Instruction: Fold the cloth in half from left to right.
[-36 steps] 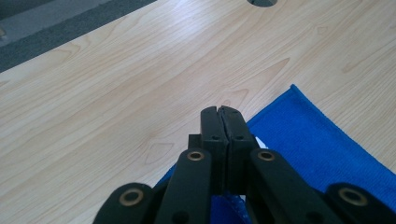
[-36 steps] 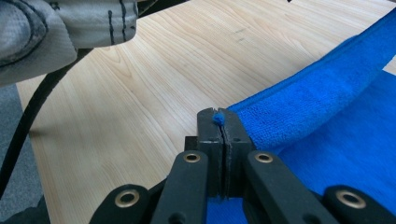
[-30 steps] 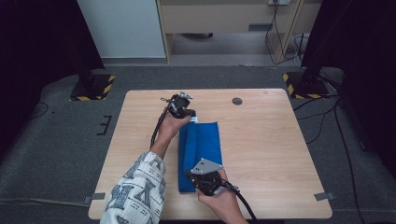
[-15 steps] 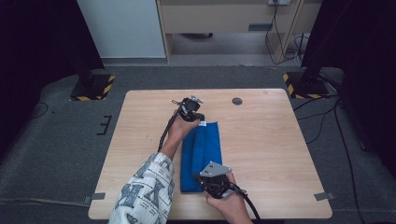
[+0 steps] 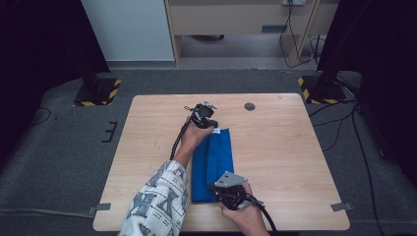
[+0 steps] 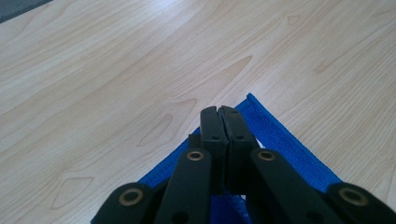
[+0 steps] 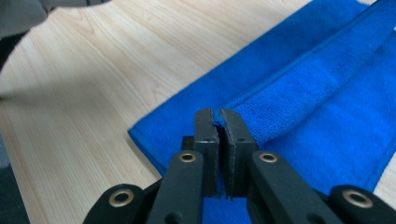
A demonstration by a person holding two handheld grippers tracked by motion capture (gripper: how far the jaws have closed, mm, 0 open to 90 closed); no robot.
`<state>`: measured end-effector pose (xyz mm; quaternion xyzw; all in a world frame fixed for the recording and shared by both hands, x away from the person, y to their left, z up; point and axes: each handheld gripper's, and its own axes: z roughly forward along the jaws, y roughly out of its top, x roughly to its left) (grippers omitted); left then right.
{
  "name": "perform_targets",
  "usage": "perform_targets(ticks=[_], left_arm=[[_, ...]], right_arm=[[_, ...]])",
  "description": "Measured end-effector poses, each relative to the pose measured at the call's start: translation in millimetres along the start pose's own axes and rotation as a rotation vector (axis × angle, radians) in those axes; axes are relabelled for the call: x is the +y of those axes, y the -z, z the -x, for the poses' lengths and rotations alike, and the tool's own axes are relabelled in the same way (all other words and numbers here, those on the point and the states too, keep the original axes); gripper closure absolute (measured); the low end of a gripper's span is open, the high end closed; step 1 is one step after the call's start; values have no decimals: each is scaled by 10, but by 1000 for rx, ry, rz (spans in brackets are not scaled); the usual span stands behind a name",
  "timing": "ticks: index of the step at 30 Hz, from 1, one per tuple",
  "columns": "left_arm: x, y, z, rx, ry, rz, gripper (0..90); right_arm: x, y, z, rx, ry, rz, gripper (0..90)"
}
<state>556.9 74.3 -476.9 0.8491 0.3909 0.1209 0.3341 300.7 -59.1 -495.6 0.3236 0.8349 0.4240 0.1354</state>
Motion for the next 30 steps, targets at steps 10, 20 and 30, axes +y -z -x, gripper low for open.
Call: perform_targets(ticks=[10,20,30], left_arm=[[19,-37,41,-5,8,5,888],[24,-87,81,-22,2,-3,884],[28,-81,122,-50,11,24,810]], right_arm=[[-24,64,67,-10,-17,5,860],[-54,73,99,-20,-16,-11,836],[-118,61,164,-32,-47,-61,689]])
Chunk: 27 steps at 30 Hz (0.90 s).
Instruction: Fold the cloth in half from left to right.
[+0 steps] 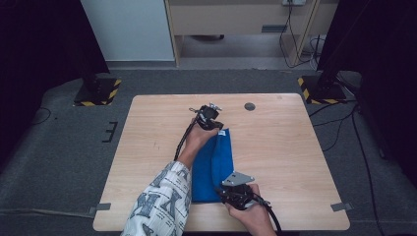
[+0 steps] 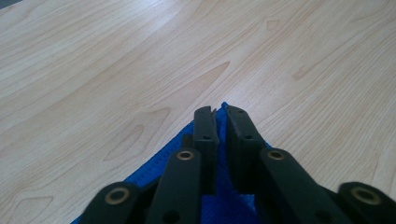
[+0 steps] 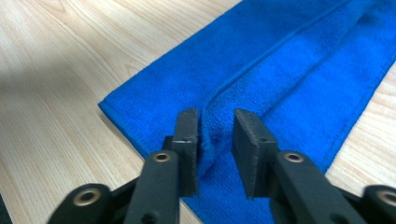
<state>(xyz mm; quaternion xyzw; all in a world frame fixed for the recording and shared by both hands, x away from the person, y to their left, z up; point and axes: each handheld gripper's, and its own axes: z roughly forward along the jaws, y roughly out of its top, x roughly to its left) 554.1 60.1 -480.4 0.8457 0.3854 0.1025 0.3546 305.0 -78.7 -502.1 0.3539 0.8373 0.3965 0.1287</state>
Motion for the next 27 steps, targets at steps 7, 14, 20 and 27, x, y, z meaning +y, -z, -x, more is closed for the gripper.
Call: perform_targets(ticks=[7,14,20,27], left_arm=[[-21,-6,33,-12,4,13,747],[-64,26,25,-14,14,27,741],[-57,107,13,-12,12,42,737],[-47,233,38,-4,-20,58,729]], right_arm=[[-32,37,39,3,-17,-12,640],[-81,53,113,5,-53,-43,622],[-119,85,153,1,-63,-54,653],[-129,142,172,1,-71,-63,635]])
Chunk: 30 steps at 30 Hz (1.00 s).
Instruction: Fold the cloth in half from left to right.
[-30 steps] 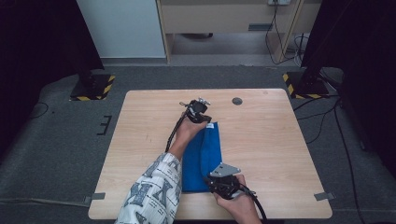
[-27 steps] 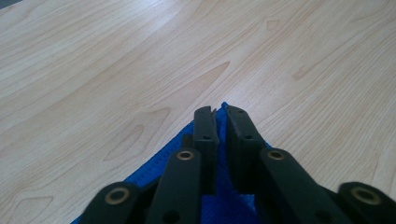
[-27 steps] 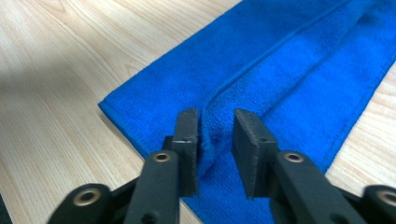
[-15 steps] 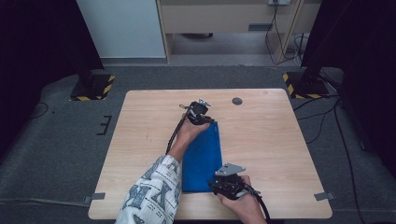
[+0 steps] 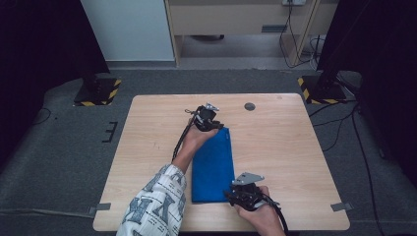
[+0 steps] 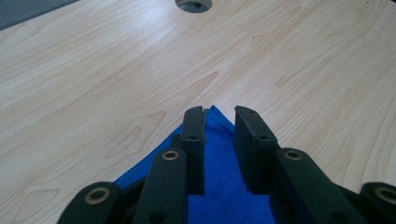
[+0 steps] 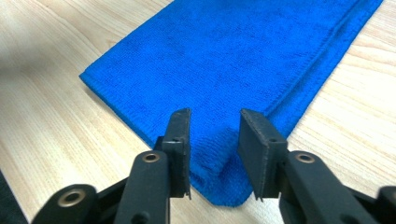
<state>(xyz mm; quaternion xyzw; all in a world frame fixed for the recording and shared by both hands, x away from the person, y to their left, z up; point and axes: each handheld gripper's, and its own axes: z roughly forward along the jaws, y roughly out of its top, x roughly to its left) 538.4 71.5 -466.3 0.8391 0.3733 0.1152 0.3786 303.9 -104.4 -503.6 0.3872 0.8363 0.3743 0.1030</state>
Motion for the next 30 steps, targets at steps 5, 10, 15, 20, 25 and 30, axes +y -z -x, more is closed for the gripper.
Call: perform_targets(ticks=[5,10,15,20,25,30], left_arm=[[-20,99,3,16,-18,8,687],[-86,180,-17,38,-33,20,599],[-176,230,-52,51,-36,16,493],[-266,266,-85,56,-34,19,405],[-351,304,-143,61,-16,15,316],[-394,335,-144,77,-3,16,232]], right_arm=[[25,24,34,-8,-9,4,601],[73,-10,118,-21,-14,4,534],[182,-59,217,-16,0,21,466],[281,-130,310,-15,11,29,417],[342,-240,412,-31,18,32,361],[373,-341,494,-55,15,9,309]])
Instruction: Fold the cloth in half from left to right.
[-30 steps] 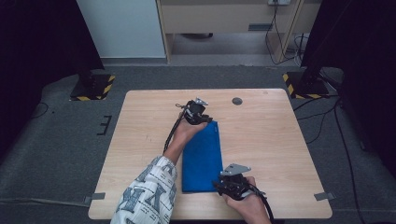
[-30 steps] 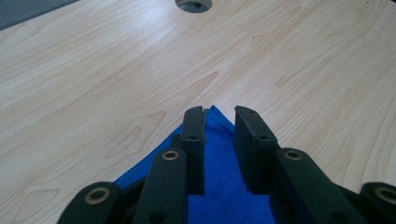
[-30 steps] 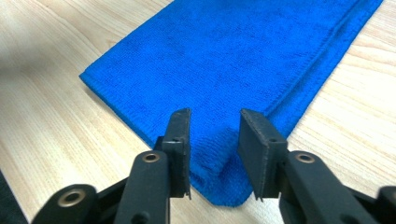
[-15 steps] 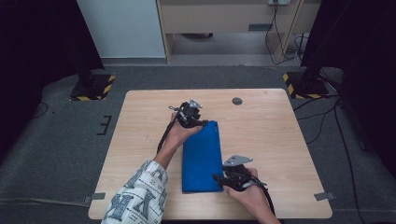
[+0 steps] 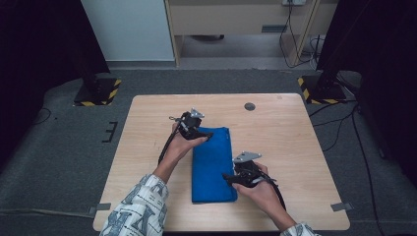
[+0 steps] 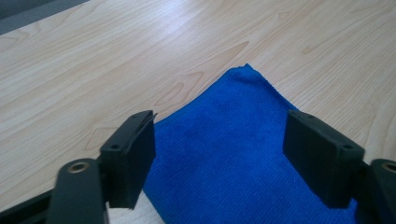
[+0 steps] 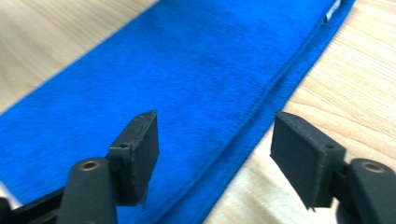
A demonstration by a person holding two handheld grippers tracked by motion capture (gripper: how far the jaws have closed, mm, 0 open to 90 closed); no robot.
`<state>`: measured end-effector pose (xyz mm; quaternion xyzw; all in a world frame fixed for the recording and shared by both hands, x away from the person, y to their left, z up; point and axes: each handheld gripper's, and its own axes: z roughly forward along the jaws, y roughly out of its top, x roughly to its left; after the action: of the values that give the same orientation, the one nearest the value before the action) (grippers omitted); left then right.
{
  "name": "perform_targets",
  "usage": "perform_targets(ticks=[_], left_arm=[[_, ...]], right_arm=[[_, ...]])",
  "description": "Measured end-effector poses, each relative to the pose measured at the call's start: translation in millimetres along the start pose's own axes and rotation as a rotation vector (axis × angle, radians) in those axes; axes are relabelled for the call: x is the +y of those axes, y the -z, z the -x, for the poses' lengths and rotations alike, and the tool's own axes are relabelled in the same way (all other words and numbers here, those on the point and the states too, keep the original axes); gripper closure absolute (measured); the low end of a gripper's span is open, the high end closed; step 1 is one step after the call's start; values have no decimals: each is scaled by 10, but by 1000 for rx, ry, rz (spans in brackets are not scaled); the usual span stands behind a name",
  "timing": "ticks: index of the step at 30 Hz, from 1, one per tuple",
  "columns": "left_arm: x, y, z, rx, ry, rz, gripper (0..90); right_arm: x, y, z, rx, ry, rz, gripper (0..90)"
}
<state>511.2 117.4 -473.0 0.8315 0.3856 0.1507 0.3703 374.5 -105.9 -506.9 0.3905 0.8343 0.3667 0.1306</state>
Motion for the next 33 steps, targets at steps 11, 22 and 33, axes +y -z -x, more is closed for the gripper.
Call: perform_targets(ticks=[11,22,33], left_arm=[[5,34,127,15,-48,-36,127],[8,180,159,2,-50,-31,86],[-43,312,20,26,-19,-34,79]], right_arm=[[136,-103,185,-44,-24,-23,130],[279,-19,318,-12,7,-30,96],[511,-27,466,17,19,-34,98]])
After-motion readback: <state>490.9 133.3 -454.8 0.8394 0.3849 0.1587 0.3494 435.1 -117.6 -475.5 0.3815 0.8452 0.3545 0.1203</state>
